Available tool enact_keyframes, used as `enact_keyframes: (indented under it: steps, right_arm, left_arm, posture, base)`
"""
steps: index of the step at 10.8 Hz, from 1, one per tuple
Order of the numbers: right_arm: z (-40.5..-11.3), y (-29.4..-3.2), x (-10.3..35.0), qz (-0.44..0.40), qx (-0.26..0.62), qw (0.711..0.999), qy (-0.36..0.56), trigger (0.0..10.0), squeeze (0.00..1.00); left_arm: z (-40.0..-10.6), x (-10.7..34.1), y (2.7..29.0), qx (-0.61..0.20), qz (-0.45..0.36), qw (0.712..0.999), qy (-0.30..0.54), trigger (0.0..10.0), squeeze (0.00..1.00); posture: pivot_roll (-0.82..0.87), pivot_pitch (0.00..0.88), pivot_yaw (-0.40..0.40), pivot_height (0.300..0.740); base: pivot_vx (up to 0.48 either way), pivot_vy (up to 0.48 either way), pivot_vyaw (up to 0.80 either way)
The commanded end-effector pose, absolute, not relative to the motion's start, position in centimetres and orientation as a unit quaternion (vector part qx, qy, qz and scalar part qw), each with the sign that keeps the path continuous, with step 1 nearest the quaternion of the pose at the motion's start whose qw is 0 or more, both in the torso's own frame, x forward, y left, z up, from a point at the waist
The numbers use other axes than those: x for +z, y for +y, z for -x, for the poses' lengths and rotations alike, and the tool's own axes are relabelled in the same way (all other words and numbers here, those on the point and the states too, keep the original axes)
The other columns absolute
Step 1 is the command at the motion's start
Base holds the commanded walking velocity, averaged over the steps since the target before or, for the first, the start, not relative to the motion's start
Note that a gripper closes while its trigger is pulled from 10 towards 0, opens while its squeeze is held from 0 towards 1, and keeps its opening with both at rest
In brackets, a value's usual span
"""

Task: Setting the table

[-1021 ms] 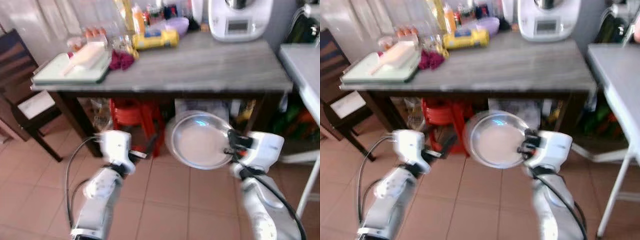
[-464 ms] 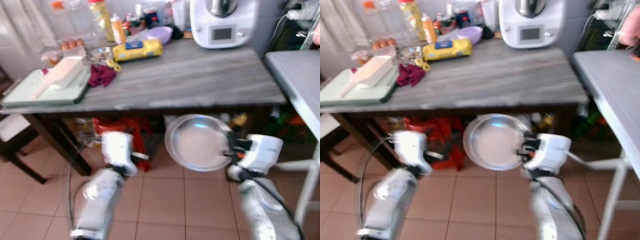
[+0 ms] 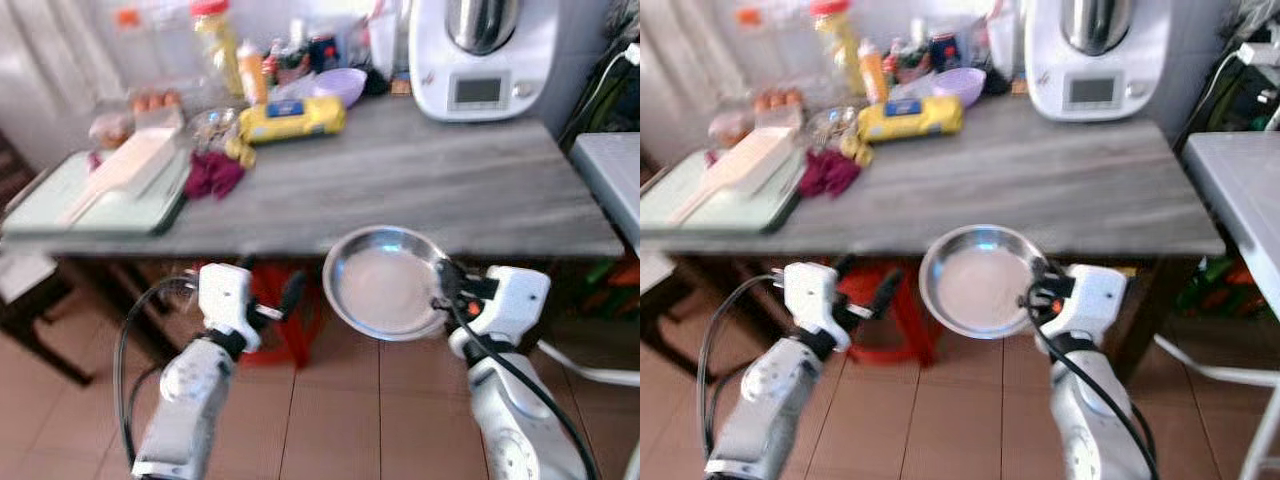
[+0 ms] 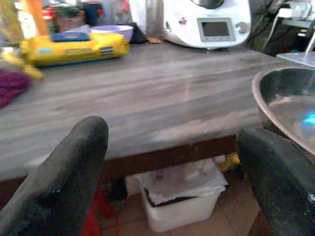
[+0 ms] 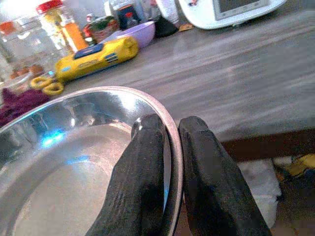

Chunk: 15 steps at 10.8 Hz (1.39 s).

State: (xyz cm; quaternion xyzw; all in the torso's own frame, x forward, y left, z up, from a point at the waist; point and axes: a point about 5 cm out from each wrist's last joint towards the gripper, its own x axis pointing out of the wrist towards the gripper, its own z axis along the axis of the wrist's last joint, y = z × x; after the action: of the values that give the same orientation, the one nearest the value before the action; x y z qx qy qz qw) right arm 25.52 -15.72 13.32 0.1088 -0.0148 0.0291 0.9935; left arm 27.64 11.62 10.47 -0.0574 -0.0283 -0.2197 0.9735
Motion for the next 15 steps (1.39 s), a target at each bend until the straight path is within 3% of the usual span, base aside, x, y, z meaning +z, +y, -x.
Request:
enact_keyframes:
  steps: [1, 8, 13, 15]
  right_arm:
    - [-25.5, -16.0, 13.9, -0.102, 0.026, 0.994, -0.029, 10.0, 0.00]
    - [-26.5, -15.3, 14.3, -0.095, 0.048, 0.994, -0.036, 10.0, 0.00]
    - [-27.7, -15.2, 14.8, -0.096, 0.054, 0.993, -0.042, 10.0, 0.00]
    - [-27.5, -15.3, 14.5, -0.101, 0.047, 0.993, -0.031, 10.0, 0.00]
  left_arm:
    - [-27.6, 10.3, 11.5, -0.225, 0.051, 0.973, -0.022, 10.0, 0.00]
    - [-27.6, 10.1, 11.3, -0.230, 0.047, 0.972, -0.017, 10.0, 0.00]
    - [-26.5, 10.0, 14.1, -0.196, 0.032, 0.980, -0.013, 10.0, 0.00]
    - [-24.8, 9.4, 15.2, -0.215, 0.012, 0.977, 0.005, 10.0, 0.00]
  posture:
    - [-0.09, 0.073, 0.112, 0.740]
    - [-0.08, 0.073, 0.115, 0.740]
    - [-0.05, 0.107, 0.111, 0.740]
    - [-0.05, 0.127, 0.087, 0.740]
  base:
    - [0.431, 0.000, 0.00]
    - [0.420, 0.000, 0.00]
    - [0.000, 0.000, 0.00]
    - [0.000, 0.000, 0.00]
